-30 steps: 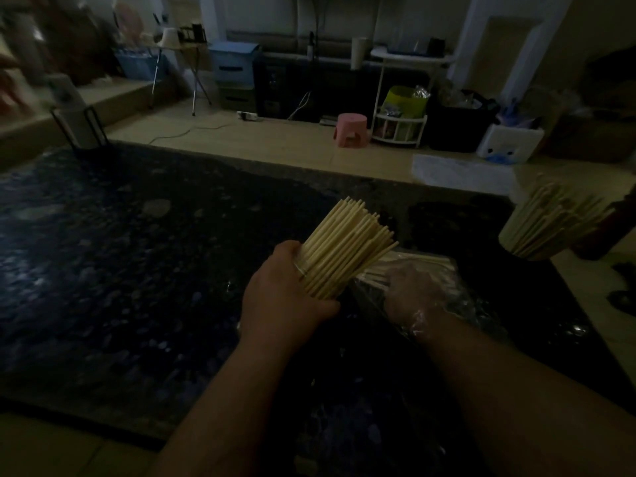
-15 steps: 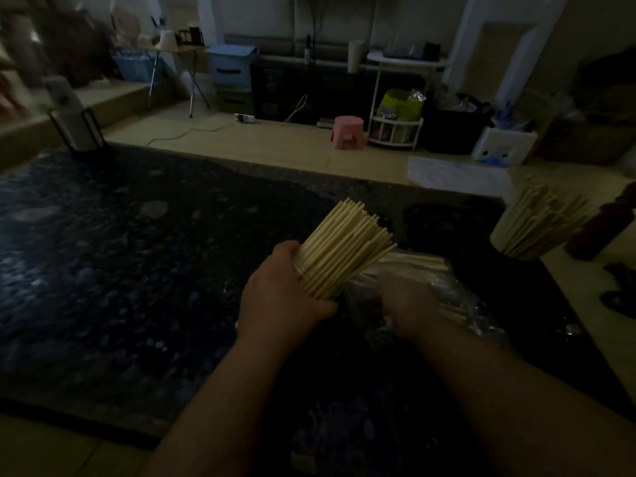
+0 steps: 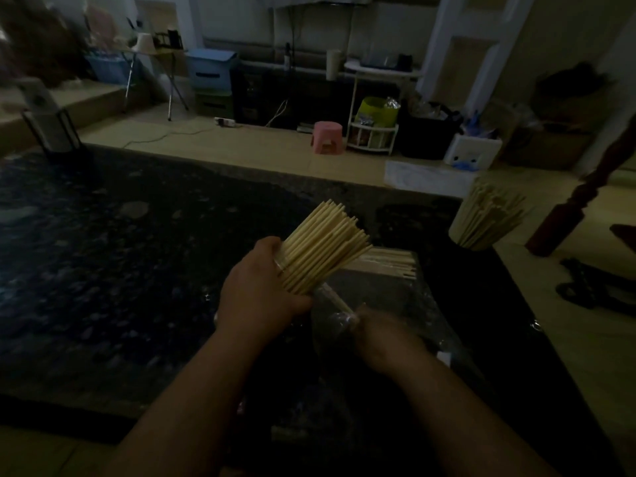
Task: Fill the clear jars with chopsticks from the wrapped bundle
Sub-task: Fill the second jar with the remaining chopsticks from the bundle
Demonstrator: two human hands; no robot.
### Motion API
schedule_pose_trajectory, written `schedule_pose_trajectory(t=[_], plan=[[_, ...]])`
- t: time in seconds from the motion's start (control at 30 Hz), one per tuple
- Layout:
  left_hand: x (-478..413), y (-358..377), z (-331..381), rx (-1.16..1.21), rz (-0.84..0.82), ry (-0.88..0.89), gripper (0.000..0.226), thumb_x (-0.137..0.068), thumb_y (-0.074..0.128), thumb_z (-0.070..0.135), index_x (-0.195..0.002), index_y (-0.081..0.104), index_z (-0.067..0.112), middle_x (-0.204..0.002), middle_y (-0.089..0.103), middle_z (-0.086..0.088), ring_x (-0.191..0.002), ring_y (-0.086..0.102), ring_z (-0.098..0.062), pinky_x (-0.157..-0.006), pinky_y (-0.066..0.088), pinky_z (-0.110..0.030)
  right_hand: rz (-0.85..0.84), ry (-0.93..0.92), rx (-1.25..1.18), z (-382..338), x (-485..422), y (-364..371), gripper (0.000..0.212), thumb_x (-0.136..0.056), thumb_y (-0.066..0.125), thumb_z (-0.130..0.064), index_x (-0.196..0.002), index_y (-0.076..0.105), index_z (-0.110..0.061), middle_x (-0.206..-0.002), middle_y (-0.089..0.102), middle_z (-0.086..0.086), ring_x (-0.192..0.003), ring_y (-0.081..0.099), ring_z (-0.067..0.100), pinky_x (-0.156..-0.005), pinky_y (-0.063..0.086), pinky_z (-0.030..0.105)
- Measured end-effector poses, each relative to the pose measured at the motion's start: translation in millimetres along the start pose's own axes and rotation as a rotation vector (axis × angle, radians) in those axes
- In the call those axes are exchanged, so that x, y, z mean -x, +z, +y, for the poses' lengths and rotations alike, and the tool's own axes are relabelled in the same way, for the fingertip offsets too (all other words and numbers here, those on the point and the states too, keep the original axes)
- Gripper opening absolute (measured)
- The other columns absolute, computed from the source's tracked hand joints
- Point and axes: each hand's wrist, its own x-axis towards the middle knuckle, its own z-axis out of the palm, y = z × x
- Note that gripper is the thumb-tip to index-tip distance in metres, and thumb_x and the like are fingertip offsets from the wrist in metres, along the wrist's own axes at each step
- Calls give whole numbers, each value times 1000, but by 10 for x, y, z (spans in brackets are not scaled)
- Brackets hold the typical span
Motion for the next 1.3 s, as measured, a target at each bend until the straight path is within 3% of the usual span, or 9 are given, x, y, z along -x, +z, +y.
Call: schedule_pose_trajectory(t=[0.13,0.23,0.33,0.43,0.57,0.7,1.0,1.17,1.3], plan=[[76,9,53,-3,2,-10,117,-55,89,40,-151,24,22,-137,51,-2,-122,51,-24,-101,44,-41,5,-13,-48,28,168,-18,41,-95,46,-37,-136,49,-31,-137,54,5,-120,53,27,-102,43,37],[125,13,59,-92,-2,11,106,-54,88,41,-145,36,23,-131,52,-1,-116,52,-21,-98,45,-41,-54,53,-11,73,291,-97,45,-92,51,-41,-132,56,-20,-135,55,10,-119,55,27,-99,44,31],[196,35,55,-194,5,54,94,-52,85,44,-135,42,26,-122,52,-1,-109,52,-21,-94,45,-40,-57,88,-4,111,423,-246,42,-89,56,-39,-118,63,-10,-124,61,15,-111,60,28,-85,45,26],[255,51,35,-220,12,73,94,-52,84,44,-134,42,28,-122,52,1,-110,52,-21,-94,45,-40,-21,58,30,96,575,-403,33,-87,55,-40,-102,67,-13,-108,66,14,-99,63,29,-70,40,24],[270,21,0,-173,28,53,95,-55,86,40,-137,40,26,-125,49,0,-110,51,-19,-89,45,-37,10,12,56,55,702,-541,31,-84,52,-44,-91,65,-17,-94,65,9,-91,63,27,-76,52,31],[242,10,-28,-126,46,3,94,-54,87,37,-136,42,24,-124,50,-1,-108,51,-18,-87,46,-36,29,-14,114,99,736,-662,28,-85,50,-46,-80,57,-20,-76,54,-1,-79,59,22,-67,45,28],[154,64,-44,-112,13,-16,97,-51,87,37,-136,42,26,-123,50,2,-108,50,-16,-90,48,-39,441,-166,-11,116,620,-579,35,-97,35,-52,-73,33,-27,-69,38,-7,-70,45,19,-61,32,32],[165,110,-30,-160,-5,20,97,-53,87,37,-137,39,26,-126,48,2,-110,50,-16,-91,46,-36,831,-301,-22,159,587,-588,26,-87,46,-38,-66,41,-22,-62,44,-2,-56,50,25,-50,30,27],[161,150,-49,-163,-9,88,95,-53,86,37,-136,42,25,-125,51,1,-108,52,-17,-89,44,-32,1044,-520,34,131,587,-639,36,-96,40,-35,-72,51,-11,-72,51,8,-69,43,26,-66,22,29]])
